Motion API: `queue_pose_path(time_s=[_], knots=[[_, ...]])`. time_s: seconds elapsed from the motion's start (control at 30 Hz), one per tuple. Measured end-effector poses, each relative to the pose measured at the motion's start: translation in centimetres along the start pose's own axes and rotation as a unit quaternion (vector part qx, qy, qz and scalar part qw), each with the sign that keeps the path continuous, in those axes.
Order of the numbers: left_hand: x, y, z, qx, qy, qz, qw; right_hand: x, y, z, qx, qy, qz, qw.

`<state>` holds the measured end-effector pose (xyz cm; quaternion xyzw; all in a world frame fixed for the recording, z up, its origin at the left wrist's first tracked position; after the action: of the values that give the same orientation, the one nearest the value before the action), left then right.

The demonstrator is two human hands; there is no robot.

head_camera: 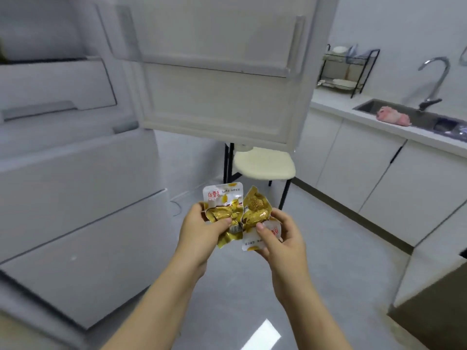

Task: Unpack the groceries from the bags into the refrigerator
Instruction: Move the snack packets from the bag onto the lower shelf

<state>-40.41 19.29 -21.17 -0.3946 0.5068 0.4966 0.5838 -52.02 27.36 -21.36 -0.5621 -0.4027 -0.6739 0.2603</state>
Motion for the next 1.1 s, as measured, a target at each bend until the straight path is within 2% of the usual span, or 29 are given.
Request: queue_pose_path(time_s=[0.23,0.47,0.83,1.1], knots=[[-1.7,-8.1,-3.5,-0.126,0.018,0.016,0.992,-1.4,9.3,-3.9,0.126,0.013,-0.005,0.992],[-5.5,-14.5,-7.4,-0.238,0.064,0.040,0.968,-0.9,18.5,-8.3,0.247,-0.010,-0.018,0.969],[-13.1,-20.3,-15.2,-0.335,0.160,0.055,0.927,1.7,30.6,-16.8,0.360,-0.072,-0.010,0.930],[-18.2,-24.7,-21.5,-0.358,0.196,0.038,0.912,3.1,39.2,-21.9,0.389,-0.115,-0.016,0.914]])
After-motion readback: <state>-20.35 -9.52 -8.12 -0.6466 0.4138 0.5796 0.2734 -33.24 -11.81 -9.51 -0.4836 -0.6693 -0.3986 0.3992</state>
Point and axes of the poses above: each hand's wrist, its own z-axis away from the middle knuckle, its own y-axis out of the palm, x = y × z, the point moved 2 cm from there along -z, towards the middle knuckle, and after that the axes turned 1 degree about -z, right-handed, at the moved point
